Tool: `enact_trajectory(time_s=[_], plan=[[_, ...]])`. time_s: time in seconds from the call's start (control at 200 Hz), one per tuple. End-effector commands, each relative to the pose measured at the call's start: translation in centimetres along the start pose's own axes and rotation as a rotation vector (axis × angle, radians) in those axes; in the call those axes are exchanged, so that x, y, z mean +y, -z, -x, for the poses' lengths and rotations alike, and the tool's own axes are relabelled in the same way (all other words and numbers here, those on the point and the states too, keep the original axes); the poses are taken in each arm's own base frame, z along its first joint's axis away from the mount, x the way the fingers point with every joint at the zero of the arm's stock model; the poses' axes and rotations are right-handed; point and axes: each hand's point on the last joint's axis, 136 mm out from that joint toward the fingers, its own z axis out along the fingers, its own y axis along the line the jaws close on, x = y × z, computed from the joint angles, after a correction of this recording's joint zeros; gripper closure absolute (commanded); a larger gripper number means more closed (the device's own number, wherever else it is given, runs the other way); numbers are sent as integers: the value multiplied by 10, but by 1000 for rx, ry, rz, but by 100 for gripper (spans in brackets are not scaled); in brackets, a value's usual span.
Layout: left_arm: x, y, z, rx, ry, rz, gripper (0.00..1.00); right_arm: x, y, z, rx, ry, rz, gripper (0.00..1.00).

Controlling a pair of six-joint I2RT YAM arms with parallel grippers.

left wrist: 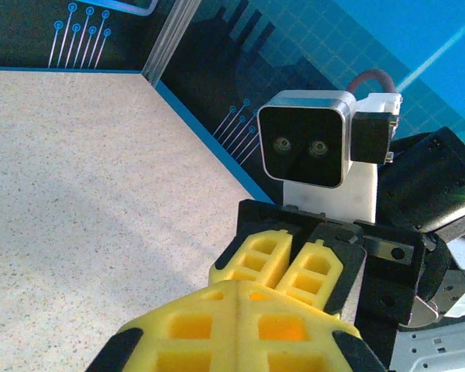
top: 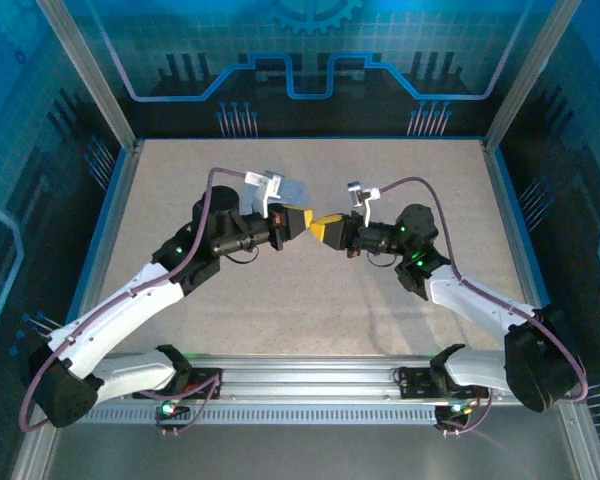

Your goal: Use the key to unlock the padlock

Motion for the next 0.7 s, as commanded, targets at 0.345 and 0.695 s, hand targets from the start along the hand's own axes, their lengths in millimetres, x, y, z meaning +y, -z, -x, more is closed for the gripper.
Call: enact_trajectory(time_s=[0.345,0.695], plan=[[31,24,26,-73,6,114,50,-26,15,-6,8,-10,-164,100],[165,65,-10,-143,259,394,23,-92,-3,-20,72,-82,-292,100]])
